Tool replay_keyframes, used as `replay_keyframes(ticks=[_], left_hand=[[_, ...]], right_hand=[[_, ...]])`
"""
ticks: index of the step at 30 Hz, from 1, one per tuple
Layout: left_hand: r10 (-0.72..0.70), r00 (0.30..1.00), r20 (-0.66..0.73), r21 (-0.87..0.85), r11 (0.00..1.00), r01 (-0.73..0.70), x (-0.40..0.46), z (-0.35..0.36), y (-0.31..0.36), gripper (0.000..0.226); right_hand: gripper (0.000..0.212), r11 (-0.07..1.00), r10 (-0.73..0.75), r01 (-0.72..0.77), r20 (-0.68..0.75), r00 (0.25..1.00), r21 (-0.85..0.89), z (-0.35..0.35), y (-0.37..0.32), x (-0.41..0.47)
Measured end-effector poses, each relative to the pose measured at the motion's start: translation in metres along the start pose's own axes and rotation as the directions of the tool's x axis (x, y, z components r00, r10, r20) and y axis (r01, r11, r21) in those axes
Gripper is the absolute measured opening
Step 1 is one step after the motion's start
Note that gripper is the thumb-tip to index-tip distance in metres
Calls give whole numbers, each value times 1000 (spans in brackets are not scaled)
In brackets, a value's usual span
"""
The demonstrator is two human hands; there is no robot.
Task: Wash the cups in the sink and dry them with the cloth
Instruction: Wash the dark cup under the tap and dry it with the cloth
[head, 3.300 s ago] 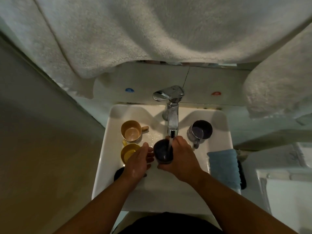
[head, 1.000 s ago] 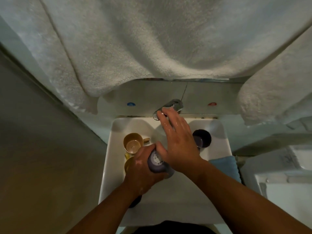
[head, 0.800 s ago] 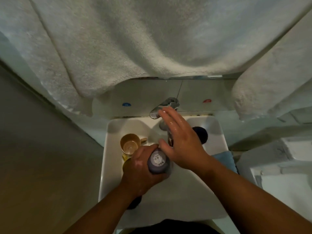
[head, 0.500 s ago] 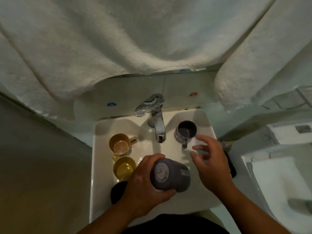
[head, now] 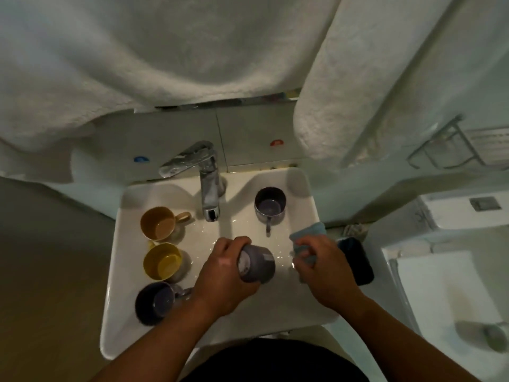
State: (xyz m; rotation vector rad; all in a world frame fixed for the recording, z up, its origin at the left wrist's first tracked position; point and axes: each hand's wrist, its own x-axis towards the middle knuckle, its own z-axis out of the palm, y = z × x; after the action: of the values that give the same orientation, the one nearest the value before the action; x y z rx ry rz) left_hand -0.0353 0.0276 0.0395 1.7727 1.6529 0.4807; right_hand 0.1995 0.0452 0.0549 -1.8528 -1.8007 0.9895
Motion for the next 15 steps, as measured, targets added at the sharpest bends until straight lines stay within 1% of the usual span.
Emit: replay_keyframes(ticks=[2,4,5,7,9,11,13,15], left_hand=[[-26,999,-31,6,1000,26,1,5,12,84],[-77,995,-68,-38,997,74,2,10,17,83],[-105,992,-67,-26,994,103,2,14,19,82],[-154,987,-52,65,985,157,0,24,23,83],[-225,971,-82,21,974,228,-1,31,27,85],[-272,957,-105,-33,962,270,-2,34,33,84],[-333,934,-130,-123,940,318,-5,34,36,78],[-358,924,-138,-147,930,338,-10,34,39,79]], right_hand=[[30,999,-49,50,15,999,-19,-7,11,4],[27,994,-102,103,24,995,-38,-14,24,5],[26,992,-117,118,31,993,-40,-17,31,7],[24,992,-121,122,55,991,-24,-24,44,10],[25,995,-97,99,76,992,-16,-31,54,14],[28,996,-86,87,52,995,-17,-36,65,20],[36,995,-84,86,40,996,-43,-37,74,31],[43,996,-61,66,70,996,-61,-36,79,44]])
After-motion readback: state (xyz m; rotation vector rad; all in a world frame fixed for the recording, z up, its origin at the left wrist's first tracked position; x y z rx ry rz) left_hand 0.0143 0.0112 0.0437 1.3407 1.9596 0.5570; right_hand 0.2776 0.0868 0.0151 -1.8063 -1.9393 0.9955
